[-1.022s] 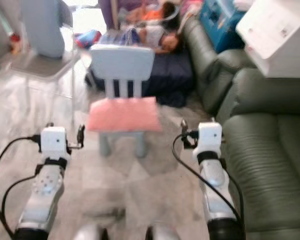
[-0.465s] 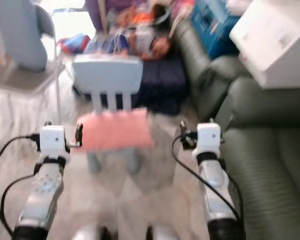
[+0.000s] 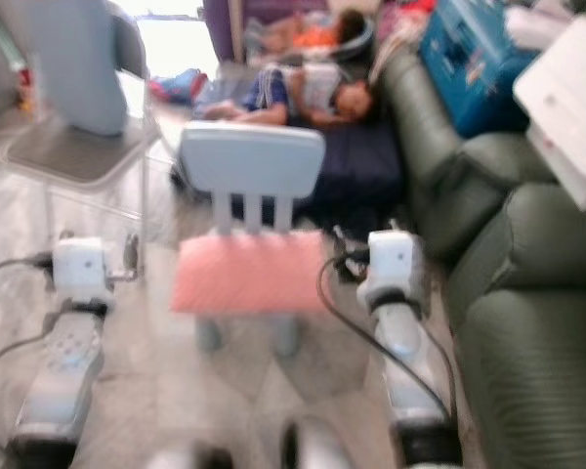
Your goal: Move the pillow to the sofa
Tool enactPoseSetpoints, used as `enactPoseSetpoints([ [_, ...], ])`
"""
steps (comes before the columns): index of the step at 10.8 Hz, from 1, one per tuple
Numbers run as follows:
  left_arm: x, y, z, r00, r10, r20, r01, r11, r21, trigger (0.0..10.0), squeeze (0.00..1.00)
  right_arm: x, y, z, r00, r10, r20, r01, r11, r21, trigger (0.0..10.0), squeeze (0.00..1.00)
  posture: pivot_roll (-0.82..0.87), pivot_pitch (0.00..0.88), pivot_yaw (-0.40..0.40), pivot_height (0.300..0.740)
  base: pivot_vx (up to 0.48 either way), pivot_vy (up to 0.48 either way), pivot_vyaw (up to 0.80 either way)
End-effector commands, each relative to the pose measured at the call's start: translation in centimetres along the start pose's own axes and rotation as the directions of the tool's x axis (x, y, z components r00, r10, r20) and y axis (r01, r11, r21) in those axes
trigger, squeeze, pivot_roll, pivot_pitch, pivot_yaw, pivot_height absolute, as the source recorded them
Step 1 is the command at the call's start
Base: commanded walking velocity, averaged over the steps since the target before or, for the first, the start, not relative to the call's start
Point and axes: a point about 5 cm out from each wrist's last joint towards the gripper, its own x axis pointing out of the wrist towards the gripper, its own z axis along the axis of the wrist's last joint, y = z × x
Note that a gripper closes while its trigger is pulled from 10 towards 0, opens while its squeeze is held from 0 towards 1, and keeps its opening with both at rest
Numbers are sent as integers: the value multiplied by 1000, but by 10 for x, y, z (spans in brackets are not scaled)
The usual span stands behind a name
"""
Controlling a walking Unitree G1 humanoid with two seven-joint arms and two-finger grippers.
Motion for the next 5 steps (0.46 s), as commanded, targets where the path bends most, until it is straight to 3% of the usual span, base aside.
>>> enactPoseSetpoints([
  [1,1,7,2,1000,18,10,-18,1000,18,10000,0,2,2,5,1000,-5,21,5,1000,15,10000,0,-8,106,-44,740,356,0,0],
  [5,-2,-5,5,998,-58,30,59,998,-13,10000,0,3,4,3,1000,-5,8,5,1000,31,10000,0,-7,105,-45,740,0,0,0],
])
